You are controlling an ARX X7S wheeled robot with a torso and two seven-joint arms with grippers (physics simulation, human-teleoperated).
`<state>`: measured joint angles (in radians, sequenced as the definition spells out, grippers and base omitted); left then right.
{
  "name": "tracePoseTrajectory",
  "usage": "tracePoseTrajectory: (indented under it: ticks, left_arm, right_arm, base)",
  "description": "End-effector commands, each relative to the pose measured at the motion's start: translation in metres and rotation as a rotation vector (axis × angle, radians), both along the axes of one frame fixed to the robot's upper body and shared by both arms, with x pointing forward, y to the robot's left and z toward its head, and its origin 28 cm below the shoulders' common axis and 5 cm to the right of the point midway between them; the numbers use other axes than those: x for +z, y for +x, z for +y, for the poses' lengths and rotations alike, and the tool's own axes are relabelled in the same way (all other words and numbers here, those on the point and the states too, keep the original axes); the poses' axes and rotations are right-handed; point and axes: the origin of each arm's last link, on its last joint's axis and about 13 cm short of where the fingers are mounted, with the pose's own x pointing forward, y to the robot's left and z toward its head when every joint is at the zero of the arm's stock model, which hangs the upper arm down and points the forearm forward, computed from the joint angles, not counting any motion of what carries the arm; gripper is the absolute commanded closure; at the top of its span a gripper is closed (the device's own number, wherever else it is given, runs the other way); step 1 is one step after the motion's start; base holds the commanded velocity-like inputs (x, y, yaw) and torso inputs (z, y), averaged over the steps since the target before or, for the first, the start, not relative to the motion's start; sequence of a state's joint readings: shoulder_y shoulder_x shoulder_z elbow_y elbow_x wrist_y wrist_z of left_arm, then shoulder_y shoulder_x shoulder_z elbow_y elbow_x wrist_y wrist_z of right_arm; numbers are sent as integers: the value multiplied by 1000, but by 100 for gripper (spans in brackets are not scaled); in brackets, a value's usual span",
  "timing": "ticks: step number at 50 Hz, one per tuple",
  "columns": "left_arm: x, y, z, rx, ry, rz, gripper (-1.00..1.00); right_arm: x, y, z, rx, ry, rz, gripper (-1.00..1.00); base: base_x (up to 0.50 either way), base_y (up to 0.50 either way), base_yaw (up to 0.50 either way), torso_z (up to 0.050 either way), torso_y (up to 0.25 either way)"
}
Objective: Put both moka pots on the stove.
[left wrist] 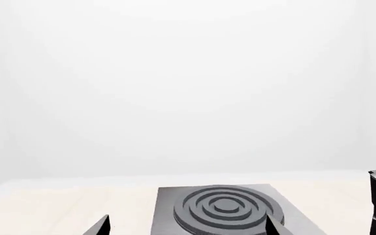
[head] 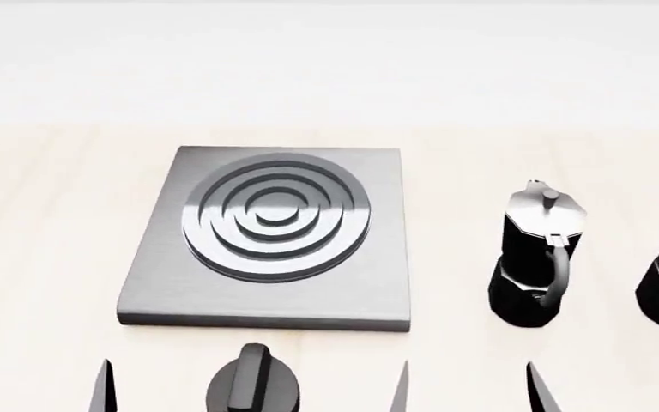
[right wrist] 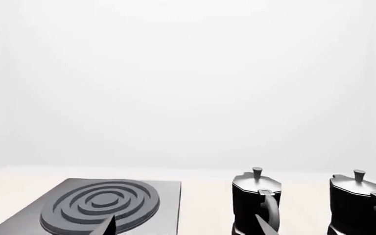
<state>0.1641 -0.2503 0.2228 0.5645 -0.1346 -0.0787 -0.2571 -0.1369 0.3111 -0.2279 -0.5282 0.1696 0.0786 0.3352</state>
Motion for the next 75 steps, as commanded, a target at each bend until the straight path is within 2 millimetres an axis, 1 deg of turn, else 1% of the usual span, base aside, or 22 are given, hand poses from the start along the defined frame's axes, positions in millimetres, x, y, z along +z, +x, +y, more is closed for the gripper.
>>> tracePoseTrajectory:
  ticks: [1, 8, 11, 12, 13, 16, 17, 19, 27, 33, 38, 39, 43, 45, 48, 53, 57, 63, 66, 70, 75]
  left_arm:
    - [0, 0, 0, -2, -5, 2, -100]
    - [-1, 1, 1, -2, -11, 8, -100]
    - [-1, 1, 1, 0, -14, 7, -100]
    - [-1, 1, 2, 0, -15, 7, -100]
    - [-1, 1, 2, 0, -16, 7, -100]
    - [-3, 1, 2, -6, -26, 11, -100]
    - [-3, 1, 1, -8, -25, 12, -100]
    - [-4, 2, 1, -9, -27, 15, -100]
    - [-3, 1, 0, -18, -31, 18, -100]
    - [-2, 1, 1, -14, -30, 16, -100]
    - [-1, 0, 1, -11, -21, 12, -100]
    - [-1, 0, 1, -10, -19, 11, -100]
    - [-1, 1, 1, -11, -17, 13, -100]
    - [0, 0, 1, -9, -14, 10, -100]
    - [0, 0, 2, -4, -16, 9, -100]
    - [0, 1, 3, -1, -19, 8, -100]
    - [-1, 1, 3, 4, -18, 6, -100]
    - [-1, 1, 3, 6, -19, 6, -100]
    - [0, 1, 4, 7, -19, 6, -100]
    - [-1, 2, 4, 7, -28, 8, -100]
    - [0, 1, 4, 7, -30, 8, -100]
  right_arm:
    - [-1, 2, -1, -11, -5, 6, -100]
    - [-1, 4, 2, -35, -21, 27, -100]
    - [1, 6, 5, -37, -36, 28, -100]
    - [2, 6, 6, -9, -21, 44, -100]
    - [3, 9, 7, -39, -50, 30, -100]
    - [9, 8, 11, -7, -46, 25, -100]
    - [10, 9, 11, 0, -18, 52, -100]
    - [14, 10, 9, -15, -4, 52, -100]
    - [49, 26, 0, -17, 14, 59, -100]
    - [55, 37, -7, -48, -24, 40, -100]
    - [63, 49, -15, -51, -25, 74, -100]
    - [65, 53, -18, -74, -62, 72, -100]
    - [69, 60, -26, -48, 0, 148, -100]
    - [71, 65, -31, -61, -12, 151, -100]
    - [73, 72, -38, -79, -40, 159, -100]
    - [74, 76, -45, -59, -18, 199, -100]
    - [73, 83, -51, -81, -46, 222, -100]
    - [64, 87, -52, -78, -81, 285, -100]
    - [62, 93, -56, -81, -97, 319, -100]
    - [65, 102, -65, -63, -73, 375, -100]
    - [70, 112, -74, -57, -86, 421, -100]
  base:
    - [0, 0, 0, 0, 0]
    - [0, 0, 0, 0, 0]
    - [0, 0, 0, 0, 0]
    - [0, 0, 0, 0, 0]
    - [0, 0, 0, 0, 0]
    - [0, 0, 0, 0, 0]
    - [0, 0, 0, 0, 0]
    - [0, 0, 0, 0, 0]
    - [0, 0, 0, 0, 0]
    - [0, 0, 0, 0, 0]
    - [0, 0, 0, 0, 0]
    - [0, 0, 0, 0, 0]
    - [0, 0, 0, 0, 0]
    - [0, 0, 0, 0, 0]
    - [0, 0, 0, 0, 0]
    - [0, 0, 0, 0, 0]
    - [0, 0, 0, 0, 0]
    - [0, 0, 0, 0, 0]
    - [0, 0, 0, 0, 0]
    - [0, 0, 0, 0, 0]
    - [0, 0, 0, 0, 0]
